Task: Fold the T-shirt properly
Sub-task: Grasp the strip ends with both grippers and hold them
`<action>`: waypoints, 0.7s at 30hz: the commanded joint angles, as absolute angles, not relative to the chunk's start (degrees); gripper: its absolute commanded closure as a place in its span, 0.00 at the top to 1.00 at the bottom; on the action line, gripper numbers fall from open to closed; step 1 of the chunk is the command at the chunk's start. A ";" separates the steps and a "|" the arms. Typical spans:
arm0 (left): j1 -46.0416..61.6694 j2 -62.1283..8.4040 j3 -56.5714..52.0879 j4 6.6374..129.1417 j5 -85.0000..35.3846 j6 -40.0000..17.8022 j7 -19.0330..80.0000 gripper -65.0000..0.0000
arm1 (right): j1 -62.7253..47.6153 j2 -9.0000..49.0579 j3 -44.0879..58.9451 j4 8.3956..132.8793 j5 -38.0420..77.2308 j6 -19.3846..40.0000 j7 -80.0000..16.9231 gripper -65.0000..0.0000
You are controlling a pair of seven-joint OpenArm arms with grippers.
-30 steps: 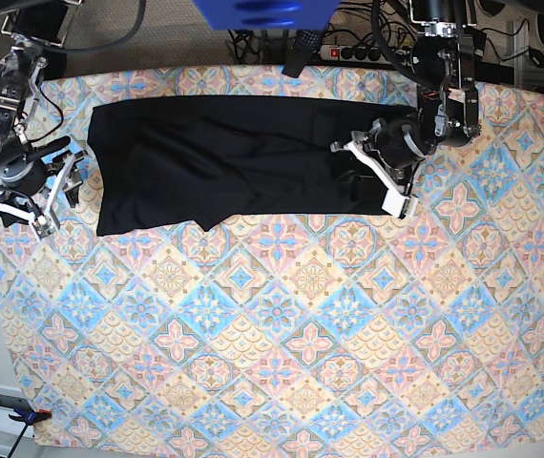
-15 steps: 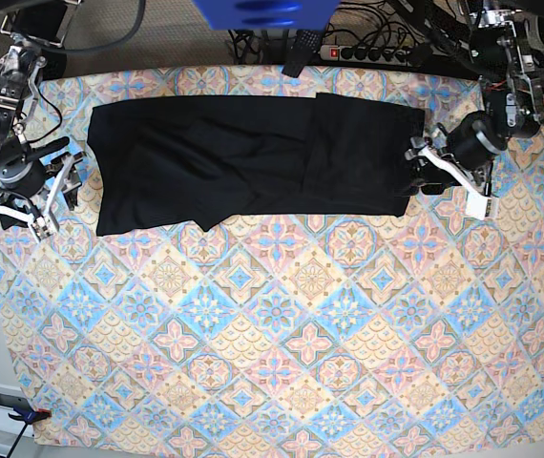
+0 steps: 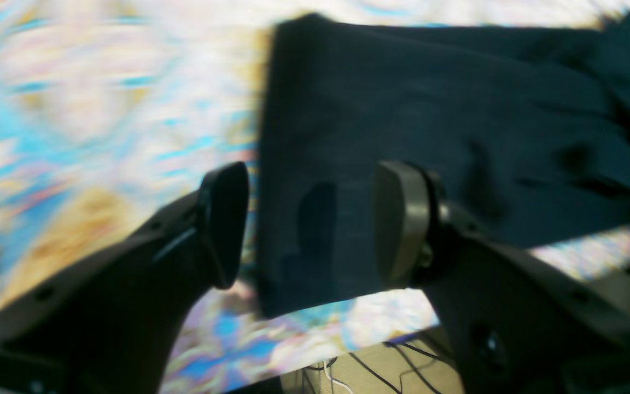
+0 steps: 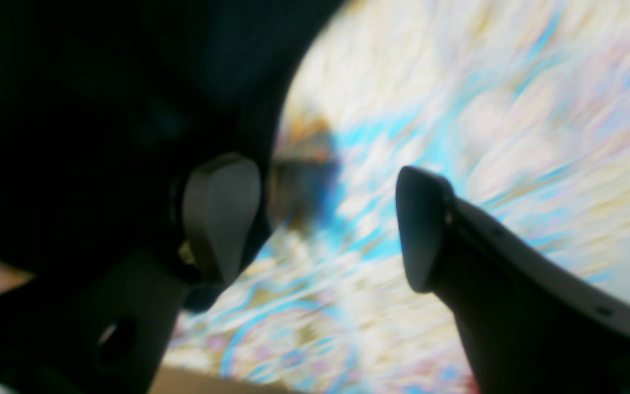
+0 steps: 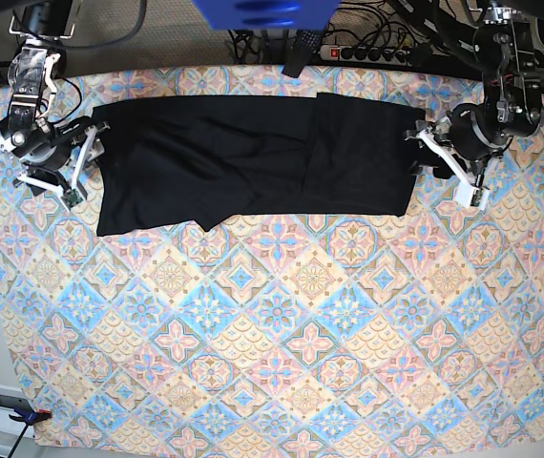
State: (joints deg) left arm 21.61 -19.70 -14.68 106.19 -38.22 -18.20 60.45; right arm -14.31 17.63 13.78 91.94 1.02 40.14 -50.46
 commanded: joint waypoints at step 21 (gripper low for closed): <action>21.41 -20.62 -11.74 101.58 -38.73 -18.07 56.48 0.52 | -8.66 18.68 22.37 86.99 26.15 40.00 -56.84 0.65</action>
State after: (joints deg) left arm 21.61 -19.99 -11.44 100.75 -37.95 -17.87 57.32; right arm -9.56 17.63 22.04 86.13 25.26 39.81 -58.17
